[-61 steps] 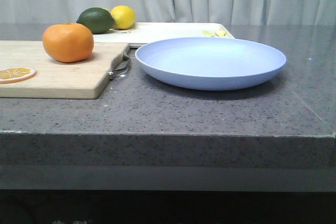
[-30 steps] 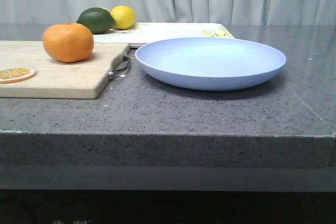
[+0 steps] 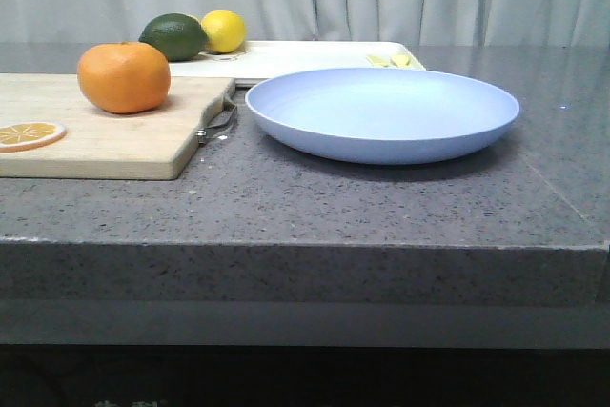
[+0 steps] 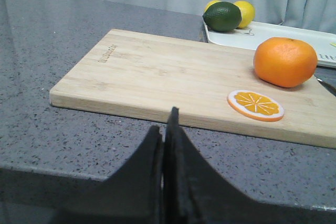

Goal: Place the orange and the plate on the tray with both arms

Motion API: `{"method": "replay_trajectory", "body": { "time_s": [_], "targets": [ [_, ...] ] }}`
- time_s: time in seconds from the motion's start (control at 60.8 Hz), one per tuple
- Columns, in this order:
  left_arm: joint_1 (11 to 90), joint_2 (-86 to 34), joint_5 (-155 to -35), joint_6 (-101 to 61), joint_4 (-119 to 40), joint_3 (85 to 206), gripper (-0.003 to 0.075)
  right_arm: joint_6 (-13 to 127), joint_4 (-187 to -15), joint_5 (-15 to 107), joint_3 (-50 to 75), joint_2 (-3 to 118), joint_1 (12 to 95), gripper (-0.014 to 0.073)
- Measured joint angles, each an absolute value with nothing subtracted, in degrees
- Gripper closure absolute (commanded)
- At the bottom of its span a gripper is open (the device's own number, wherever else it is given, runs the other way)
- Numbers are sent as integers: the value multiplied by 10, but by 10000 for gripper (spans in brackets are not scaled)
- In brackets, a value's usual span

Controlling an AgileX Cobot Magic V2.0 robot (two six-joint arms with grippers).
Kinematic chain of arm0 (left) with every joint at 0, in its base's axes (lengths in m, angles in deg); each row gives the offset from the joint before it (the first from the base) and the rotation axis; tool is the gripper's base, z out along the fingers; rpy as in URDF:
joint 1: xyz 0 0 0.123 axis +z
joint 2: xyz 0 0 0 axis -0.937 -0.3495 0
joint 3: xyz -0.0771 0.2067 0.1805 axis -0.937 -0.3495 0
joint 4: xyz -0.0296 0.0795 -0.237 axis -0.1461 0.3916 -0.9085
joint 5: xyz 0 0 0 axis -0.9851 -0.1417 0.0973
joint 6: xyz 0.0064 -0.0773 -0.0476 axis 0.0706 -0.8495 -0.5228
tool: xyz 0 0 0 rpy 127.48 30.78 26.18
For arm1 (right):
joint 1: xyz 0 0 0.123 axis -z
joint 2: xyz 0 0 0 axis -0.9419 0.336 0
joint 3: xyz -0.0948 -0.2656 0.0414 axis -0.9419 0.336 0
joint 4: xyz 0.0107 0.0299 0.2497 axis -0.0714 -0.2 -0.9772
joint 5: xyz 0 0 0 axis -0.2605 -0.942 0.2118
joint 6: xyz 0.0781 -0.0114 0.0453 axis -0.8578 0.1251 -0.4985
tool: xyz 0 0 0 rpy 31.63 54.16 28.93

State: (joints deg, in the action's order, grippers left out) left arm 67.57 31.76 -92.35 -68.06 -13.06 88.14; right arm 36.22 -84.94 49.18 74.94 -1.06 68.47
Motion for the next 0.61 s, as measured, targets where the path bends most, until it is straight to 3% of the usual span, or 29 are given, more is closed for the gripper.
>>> {"method": "replay_trajectory", "body": {
  "time_s": [0.312,0.608],
  "targets": [
    [676,318,-920,-681,-135,881,738,362,-849,503,749,-11,685,654],
    [676,318,-819,-681,-135,887,737,363,-849,528,721,-11,685,654]
  ]
}}
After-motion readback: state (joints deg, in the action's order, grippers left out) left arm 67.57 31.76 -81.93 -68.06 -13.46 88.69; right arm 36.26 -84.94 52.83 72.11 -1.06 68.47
